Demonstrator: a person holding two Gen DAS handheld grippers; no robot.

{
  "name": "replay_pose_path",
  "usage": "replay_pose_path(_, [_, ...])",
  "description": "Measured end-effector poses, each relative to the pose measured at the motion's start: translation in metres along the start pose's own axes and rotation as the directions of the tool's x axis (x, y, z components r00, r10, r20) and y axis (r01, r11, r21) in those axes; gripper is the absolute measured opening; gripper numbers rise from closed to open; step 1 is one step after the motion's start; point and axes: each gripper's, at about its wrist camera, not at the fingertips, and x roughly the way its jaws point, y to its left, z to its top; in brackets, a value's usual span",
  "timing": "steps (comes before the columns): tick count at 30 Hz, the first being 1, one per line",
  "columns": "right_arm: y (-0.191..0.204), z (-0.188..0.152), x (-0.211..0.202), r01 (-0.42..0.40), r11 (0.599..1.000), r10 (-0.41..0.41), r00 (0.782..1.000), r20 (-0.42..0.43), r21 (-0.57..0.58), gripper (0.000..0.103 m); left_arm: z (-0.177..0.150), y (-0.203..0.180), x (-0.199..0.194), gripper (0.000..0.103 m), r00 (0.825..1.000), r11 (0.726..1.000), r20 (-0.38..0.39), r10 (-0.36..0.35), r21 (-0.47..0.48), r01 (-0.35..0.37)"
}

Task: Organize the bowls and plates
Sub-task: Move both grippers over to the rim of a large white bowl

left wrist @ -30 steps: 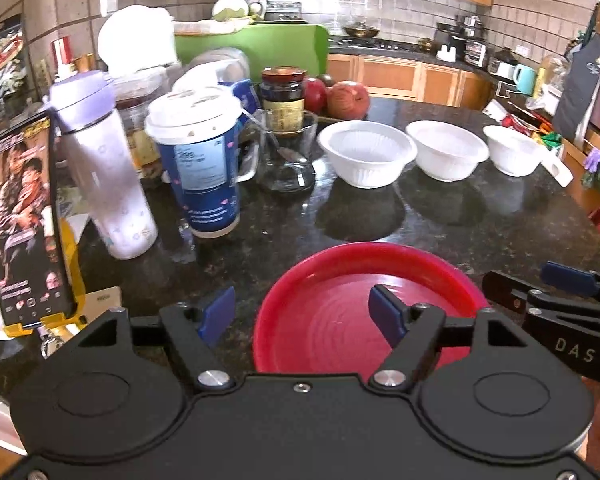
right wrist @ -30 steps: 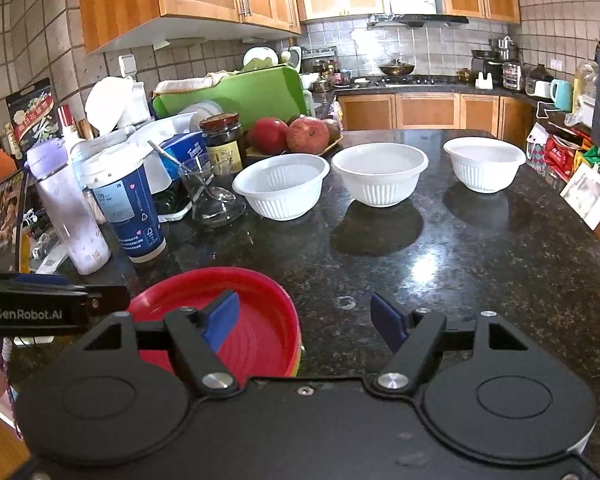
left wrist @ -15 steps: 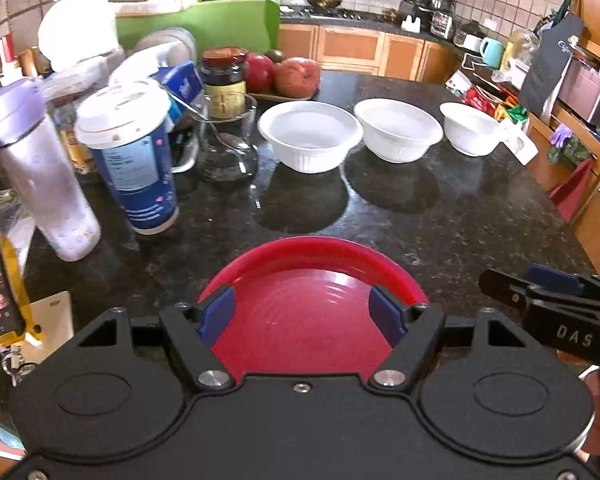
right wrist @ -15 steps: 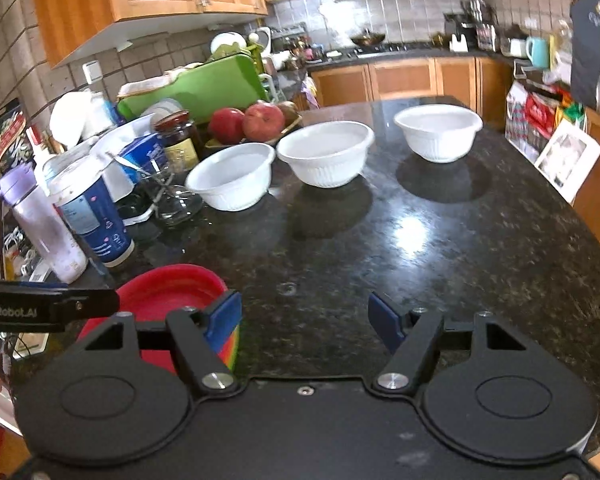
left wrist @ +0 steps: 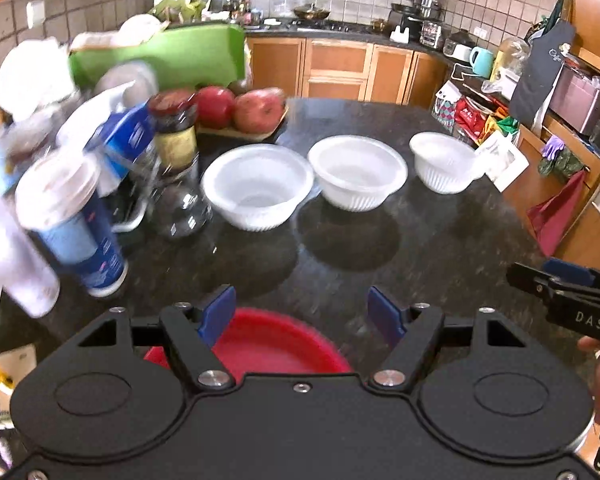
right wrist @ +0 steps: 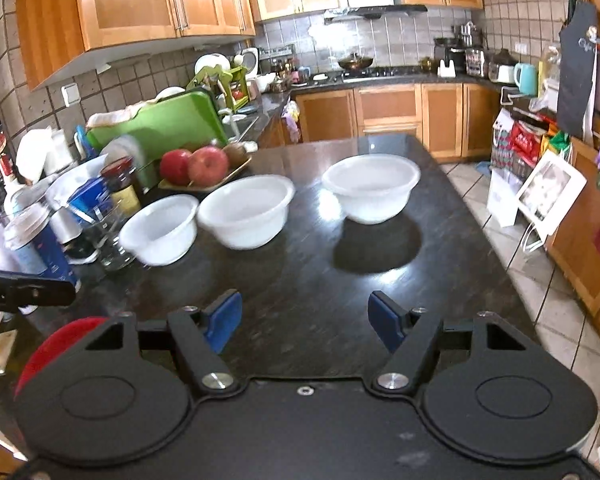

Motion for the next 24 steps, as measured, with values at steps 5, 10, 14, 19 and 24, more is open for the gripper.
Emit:
replay_pose_path(5, [-0.035,0.028,0.011,0.002,0.999,-0.001,1.000,0.016,-0.035,0.071,0.024,-0.031,0.014,0.074,1.000,1.000,0.023,-0.004,-0.001,0.004])
replay_pose_path(10, [-0.073,0.054,0.025,-0.039,0.999,0.039,0.999,-0.002,-0.037,0.071,0.050,-0.071,0.040,0.073,1.000,1.000,0.023,0.006,0.028,-0.007])
replay_pose_path(14, [-0.097,0.073,0.042,-0.047,0.997,0.046,0.999,-0.012,-0.054,0.071,0.069,-0.101,0.067,0.073,1.000,0.999,-0.012,0.016,0.031,-0.016])
replay_pose_path(19, [-0.127,0.099,0.074,-0.075,0.997,0.074,0.995,-0.060,-0.023,0.068,0.096,-0.126,0.103,0.073,0.996,1.000,-0.083,-0.015,-0.015,0.014])
replay_pose_path(24, [-0.144,0.125,0.111,-0.117,0.993,0.116,0.988,-0.098,-0.006,0.065,0.115,-0.137,0.131,0.073,0.995,0.996,-0.099,-0.021,-0.090,0.012])
